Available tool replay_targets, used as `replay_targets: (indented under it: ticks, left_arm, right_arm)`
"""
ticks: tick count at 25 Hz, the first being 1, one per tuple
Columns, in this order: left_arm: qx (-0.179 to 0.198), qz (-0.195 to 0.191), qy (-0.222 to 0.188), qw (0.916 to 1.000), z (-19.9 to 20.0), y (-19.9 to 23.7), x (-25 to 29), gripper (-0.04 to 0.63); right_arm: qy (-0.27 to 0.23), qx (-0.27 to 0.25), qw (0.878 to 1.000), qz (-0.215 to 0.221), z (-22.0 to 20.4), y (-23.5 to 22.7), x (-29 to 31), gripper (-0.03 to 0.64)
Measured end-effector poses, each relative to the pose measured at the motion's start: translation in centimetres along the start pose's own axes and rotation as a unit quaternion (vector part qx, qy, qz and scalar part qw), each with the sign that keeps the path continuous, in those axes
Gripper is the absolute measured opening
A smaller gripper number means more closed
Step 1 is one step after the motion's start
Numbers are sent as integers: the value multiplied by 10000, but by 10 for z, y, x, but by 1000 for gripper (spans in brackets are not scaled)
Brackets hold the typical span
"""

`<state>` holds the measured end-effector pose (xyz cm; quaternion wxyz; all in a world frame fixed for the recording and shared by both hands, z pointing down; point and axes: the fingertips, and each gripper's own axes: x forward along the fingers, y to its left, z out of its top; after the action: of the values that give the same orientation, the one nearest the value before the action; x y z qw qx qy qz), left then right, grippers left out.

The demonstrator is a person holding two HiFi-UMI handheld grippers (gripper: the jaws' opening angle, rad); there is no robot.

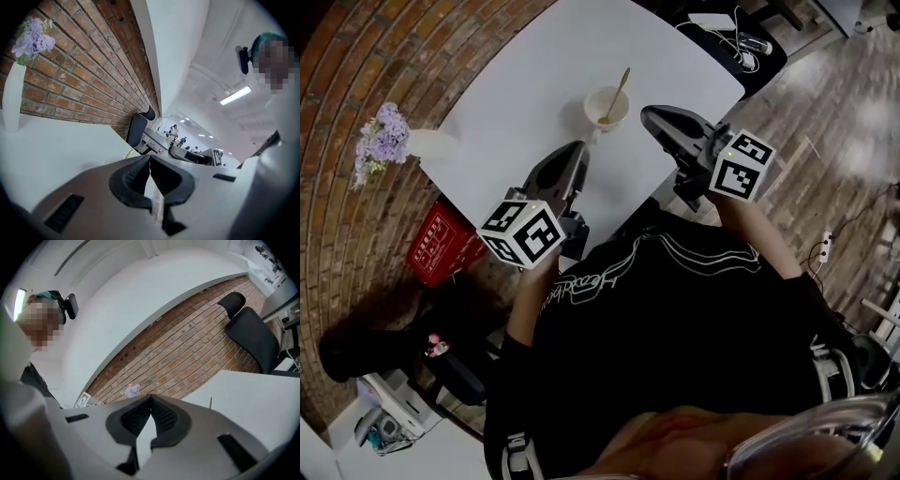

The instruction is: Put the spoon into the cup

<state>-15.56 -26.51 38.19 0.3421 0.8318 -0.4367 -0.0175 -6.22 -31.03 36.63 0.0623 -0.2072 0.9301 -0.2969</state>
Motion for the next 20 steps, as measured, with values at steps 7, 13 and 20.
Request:
replay_targets:
  ticks: [7, 13, 20]
  left_arm:
    - [278, -31, -175, 9995, 2, -24, -27, 5]
    - [415, -107, -219, 9988, 0, -40, -39, 5]
    - [386, -123, -266, 9988, -1, -38, -46, 5]
  right_arm:
    - [246, -564, 9970, 468, -9, 58, -13, -3]
    - [354, -688, 9963, 387, -18, 70, -18, -3]
    - [411, -668, 9964, 336, -24, 73, -16, -3]
